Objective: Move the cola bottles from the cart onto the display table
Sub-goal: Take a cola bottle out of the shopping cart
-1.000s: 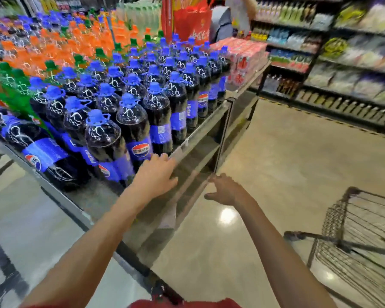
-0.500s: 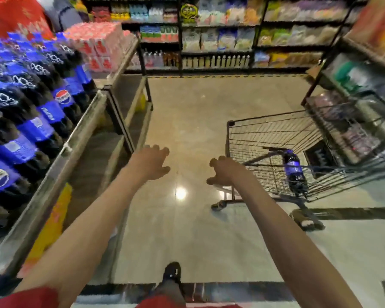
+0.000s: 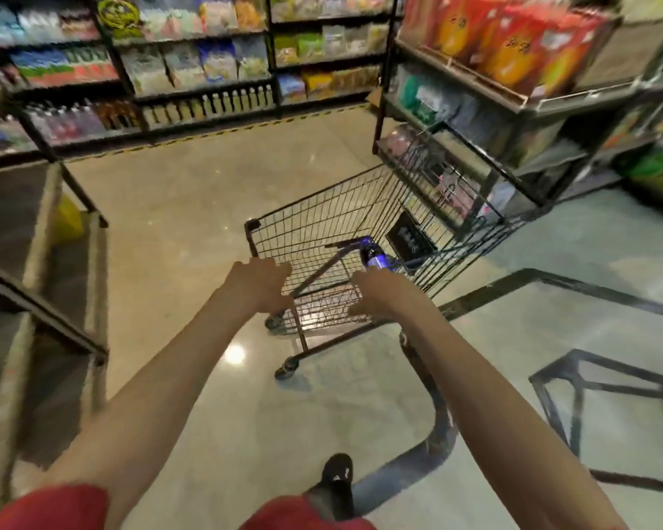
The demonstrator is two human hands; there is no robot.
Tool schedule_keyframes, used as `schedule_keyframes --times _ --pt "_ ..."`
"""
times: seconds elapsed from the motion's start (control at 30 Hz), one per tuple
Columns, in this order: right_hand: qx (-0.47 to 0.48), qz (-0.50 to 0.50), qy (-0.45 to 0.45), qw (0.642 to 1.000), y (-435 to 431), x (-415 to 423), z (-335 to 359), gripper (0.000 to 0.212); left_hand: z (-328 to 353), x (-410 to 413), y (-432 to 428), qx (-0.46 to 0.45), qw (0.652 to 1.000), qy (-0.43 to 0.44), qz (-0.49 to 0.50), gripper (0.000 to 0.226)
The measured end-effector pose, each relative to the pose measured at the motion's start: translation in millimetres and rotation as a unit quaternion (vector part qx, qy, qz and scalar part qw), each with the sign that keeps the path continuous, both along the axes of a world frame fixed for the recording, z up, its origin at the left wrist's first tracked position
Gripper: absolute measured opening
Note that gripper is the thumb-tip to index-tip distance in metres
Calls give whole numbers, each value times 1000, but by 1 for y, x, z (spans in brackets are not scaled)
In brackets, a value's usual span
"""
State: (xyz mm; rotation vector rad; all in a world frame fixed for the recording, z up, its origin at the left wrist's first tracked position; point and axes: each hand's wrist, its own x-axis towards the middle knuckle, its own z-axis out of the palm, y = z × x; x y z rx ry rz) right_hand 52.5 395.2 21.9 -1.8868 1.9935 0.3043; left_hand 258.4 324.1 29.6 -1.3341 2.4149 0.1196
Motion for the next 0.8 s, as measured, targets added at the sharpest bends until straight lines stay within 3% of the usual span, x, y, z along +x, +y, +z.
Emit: schedule_keyframes --times 0.4,0.63,0.8 --pt "35 -77 -26 996 -78 -138 -27 52 -26 -158 -96 41 997 7 -65 59" --pt "66 -61 -31 995 -140 -213 -62 50 -54 -235 -144 54 998 1 -39 49" --pt "93 -37 -60 993 -188 -264 -94 49 -78 -291 -174 75 997 4 -3 58"
